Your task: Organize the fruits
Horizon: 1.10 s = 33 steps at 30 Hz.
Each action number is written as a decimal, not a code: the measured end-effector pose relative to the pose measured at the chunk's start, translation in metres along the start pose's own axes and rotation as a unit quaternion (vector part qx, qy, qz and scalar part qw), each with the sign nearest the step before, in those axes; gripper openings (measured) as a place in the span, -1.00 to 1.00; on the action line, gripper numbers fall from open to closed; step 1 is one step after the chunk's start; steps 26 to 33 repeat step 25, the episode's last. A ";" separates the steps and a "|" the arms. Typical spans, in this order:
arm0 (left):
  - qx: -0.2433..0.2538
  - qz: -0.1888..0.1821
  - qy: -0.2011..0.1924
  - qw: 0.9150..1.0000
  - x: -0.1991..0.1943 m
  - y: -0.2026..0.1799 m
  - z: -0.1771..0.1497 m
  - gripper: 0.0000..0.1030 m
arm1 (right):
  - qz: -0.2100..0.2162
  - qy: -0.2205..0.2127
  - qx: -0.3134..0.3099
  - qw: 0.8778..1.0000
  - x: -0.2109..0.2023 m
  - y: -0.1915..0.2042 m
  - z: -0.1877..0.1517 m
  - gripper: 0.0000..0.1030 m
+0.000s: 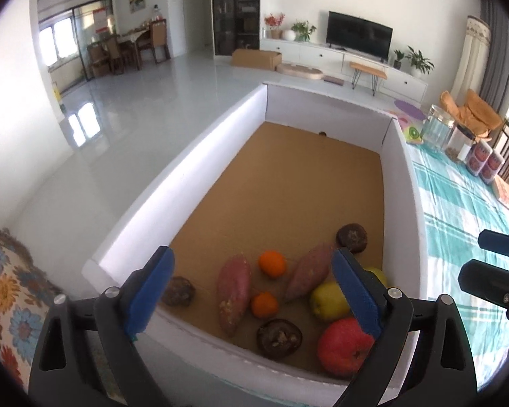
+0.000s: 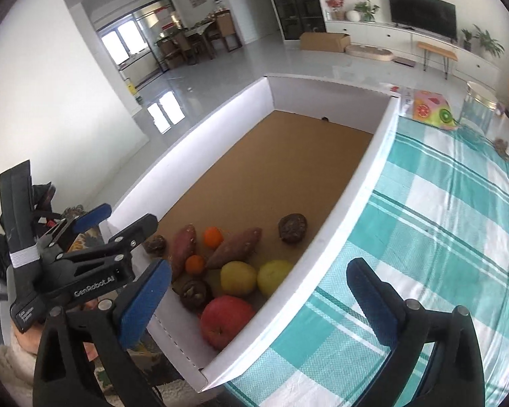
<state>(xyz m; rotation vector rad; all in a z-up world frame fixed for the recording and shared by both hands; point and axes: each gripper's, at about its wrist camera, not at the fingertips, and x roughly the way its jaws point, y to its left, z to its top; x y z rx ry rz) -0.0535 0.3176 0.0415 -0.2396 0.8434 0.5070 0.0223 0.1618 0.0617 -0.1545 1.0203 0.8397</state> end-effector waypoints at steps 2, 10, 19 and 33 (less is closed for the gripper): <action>0.007 0.024 0.010 1.000 -0.003 -0.001 -0.003 0.85 | -0.019 0.012 -0.002 1.000 -0.003 0.005 -0.005 0.99; 0.022 0.058 0.017 0.998 -0.015 0.002 -0.009 0.85 | -0.054 0.040 -0.040 0.997 0.001 0.032 -0.012 0.99; 0.020 0.055 0.020 0.998 -0.017 0.007 -0.014 0.85 | -0.083 0.041 -0.073 0.993 0.006 0.048 -0.016 0.99; 0.018 0.040 0.018 0.999 -0.021 0.006 -0.017 0.85 | -0.080 0.040 -0.070 0.994 0.005 0.050 -0.018 0.99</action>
